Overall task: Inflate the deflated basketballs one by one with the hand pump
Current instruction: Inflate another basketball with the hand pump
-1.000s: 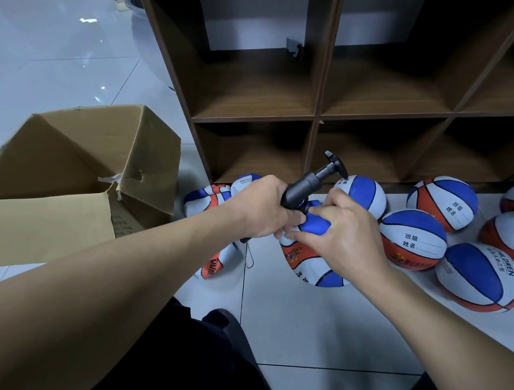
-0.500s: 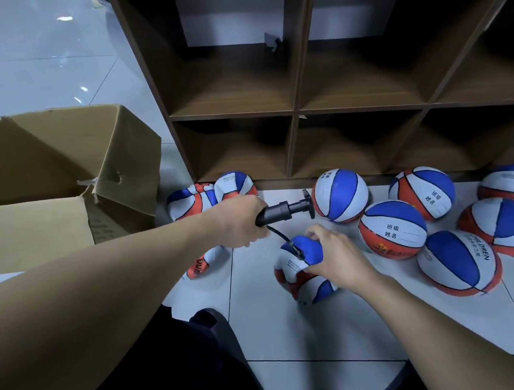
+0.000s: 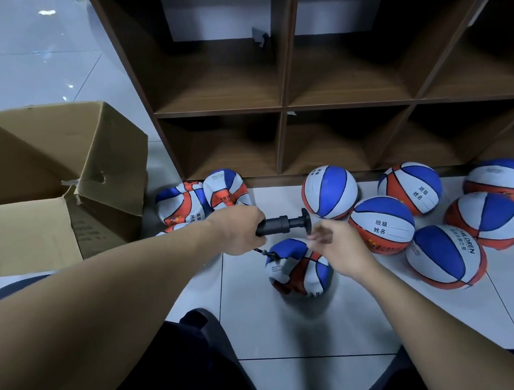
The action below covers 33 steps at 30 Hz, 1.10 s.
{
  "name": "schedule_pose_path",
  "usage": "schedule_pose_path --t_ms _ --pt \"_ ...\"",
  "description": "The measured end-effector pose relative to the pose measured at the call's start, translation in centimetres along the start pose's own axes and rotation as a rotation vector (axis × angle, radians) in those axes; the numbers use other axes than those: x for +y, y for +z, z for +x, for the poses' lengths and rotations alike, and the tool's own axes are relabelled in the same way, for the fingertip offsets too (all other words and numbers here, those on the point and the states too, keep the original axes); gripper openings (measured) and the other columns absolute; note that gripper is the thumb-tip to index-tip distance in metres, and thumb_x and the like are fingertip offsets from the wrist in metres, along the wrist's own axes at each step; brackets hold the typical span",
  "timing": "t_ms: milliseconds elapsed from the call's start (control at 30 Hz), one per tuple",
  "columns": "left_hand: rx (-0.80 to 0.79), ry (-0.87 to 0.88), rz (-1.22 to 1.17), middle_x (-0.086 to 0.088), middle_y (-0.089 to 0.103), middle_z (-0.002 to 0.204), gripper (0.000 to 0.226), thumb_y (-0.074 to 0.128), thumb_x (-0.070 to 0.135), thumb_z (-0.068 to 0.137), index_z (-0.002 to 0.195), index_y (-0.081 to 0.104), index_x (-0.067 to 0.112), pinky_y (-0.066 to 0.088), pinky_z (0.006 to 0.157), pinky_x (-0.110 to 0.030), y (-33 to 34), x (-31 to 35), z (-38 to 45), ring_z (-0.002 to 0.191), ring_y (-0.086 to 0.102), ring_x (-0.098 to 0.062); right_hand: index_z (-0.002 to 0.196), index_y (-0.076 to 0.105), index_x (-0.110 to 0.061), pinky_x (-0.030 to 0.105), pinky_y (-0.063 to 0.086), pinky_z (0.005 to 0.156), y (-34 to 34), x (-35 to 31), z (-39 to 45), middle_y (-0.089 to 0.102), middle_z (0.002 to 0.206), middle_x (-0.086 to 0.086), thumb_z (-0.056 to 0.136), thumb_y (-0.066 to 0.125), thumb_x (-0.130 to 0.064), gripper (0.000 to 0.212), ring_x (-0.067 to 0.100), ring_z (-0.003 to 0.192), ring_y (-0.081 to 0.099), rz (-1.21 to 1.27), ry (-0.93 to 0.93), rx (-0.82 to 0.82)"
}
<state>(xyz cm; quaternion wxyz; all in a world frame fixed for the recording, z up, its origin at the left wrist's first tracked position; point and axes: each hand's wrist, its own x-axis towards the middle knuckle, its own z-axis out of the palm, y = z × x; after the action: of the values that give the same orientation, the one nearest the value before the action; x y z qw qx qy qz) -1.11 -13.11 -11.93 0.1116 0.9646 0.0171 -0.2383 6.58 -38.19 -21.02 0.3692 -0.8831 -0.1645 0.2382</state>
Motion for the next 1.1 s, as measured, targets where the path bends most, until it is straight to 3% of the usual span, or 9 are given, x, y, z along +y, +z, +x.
schedule_pose_path --t_ms 100,167,267,400,533,633,800,967,1100 --pt "0.058 0.024 0.072 0.004 0.061 0.082 0.01 0.06 0.037 0.102 0.1 0.06 0.028 0.045 0.063 -0.033 0.2 0.1 0.1 0.075 0.059 -0.016 0.094 0.075 -0.02 0.02 0.055 0.068 -1.2 -2.0 -0.1 0.077 0.081 -0.004 0.1 0.071 -0.006 0.015 0.003 0.067 0.067 0.1 0.03 0.061" --pt "0.074 0.041 0.094 0.005 0.059 0.082 0.009 0.059 0.037 0.103 0.1 0.058 0.03 0.044 0.063 -0.033 0.4 0.2 0.2 0.075 0.058 -0.016 0.093 0.075 -0.017 0.024 0.054 0.059 -1.7 -2.9 -0.5 0.074 0.073 0.0 0.103 0.066 -0.007 0.017 0.007 0.057 0.061 0.14 0.032 0.085" --pt "0.071 0.067 0.115 0.008 0.057 0.081 0.012 0.059 0.04 0.105 0.098 0.056 0.031 0.044 0.065 -0.033 1.0 0.1 0.4 0.075 0.056 -0.015 0.083 0.073 -0.015 0.037 0.054 0.062 -1.8 -3.9 -1.6 0.071 0.068 0.006 0.109 0.061 -0.027 0.031 0.015 0.056 0.059 0.193 0.051 0.107" --pt "0.053 0.076 0.131 0.008 0.057 0.082 0.016 0.061 0.045 0.105 0.1 0.056 0.031 0.047 0.07 -0.035 1.5 0.0 0.6 0.082 0.06 -0.02 0.092 0.069 -0.015 0.033 0.049 0.056 -1.1 -5.7 -3.2 0.065 0.068 0.021 0.108 0.048 -0.059 0.052 0.021 0.055 0.062 0.379 0.15 0.104" --pt "0.08 0.058 0.098 0.006 0.06 0.084 0.019 0.062 0.048 0.104 0.101 0.057 0.03 0.052 0.07 -0.038 1.7 0.3 0.9 0.083 0.062 -0.021 0.088 0.063 -0.017 0.038 0.047 0.067 0.2 -6.6 -3.5 0.065 0.077 0.007 0.102 0.047 -0.07 0.057 0.021 0.072 0.062 0.129 0.084 0.131" --pt "0.089 0.069 0.058 0.004 0.063 0.086 0.02 0.062 0.049 0.104 0.104 0.06 0.029 0.055 0.073 -0.039 1.7 0.9 1.0 0.082 0.063 -0.021 0.088 0.059 -0.019 0.037 0.047 0.07 0.6 -6.8 -3.4 0.065 0.085 0.004 0.104 0.047 -0.066 0.051 0.021 0.083 0.063 0.163 0.115 0.134" --pt "0.083 0.057 0.083 0.005 0.062 0.084 0.02 0.062 0.047 0.103 0.102 0.061 0.028 0.048 0.067 -0.036 2.0 0.4 0.9 0.08 0.061 -0.02 0.082 0.056 -0.012 0.038 0.041 0.066 0.2 -6.1 -2.9 0.057 0.074 0.006 0.106 0.051 -0.048 0.043 0.021 0.07 0.052 0.235 0.107 0.146" --pt "0.081 0.005 0.034 0.008 0.06 0.084 0.014 0.064 0.043 0.101 0.096 0.057 0.032 0.042 0.063 -0.033 1.8 -2.1 0.6 0.081 0.061 -0.018 0.084 0.054 -0.006 0.037 0.035 0.064 -2.9 -3.7 -2.3 0.046 0.068 0.003 0.098 0.054 -0.023 0.022 0.022 0.068 0.041 0.363 0.195 0.308" --pt "0.102 0.007 0.033 0.009 0.061 0.083 0.023 0.064 0.055 0.102 0.096 0.057 0.034 0.045 0.066 -0.034 2.0 -2.0 0.7 0.079 0.06 -0.015 0.08 0.047 -0.002 0.038 0.034 0.062 -3.4 -3.1 -2.8 0.043 0.068 0.004 0.097 0.054 -0.018 0.024 0.02 0.068 0.038 0.36 0.213 0.376"
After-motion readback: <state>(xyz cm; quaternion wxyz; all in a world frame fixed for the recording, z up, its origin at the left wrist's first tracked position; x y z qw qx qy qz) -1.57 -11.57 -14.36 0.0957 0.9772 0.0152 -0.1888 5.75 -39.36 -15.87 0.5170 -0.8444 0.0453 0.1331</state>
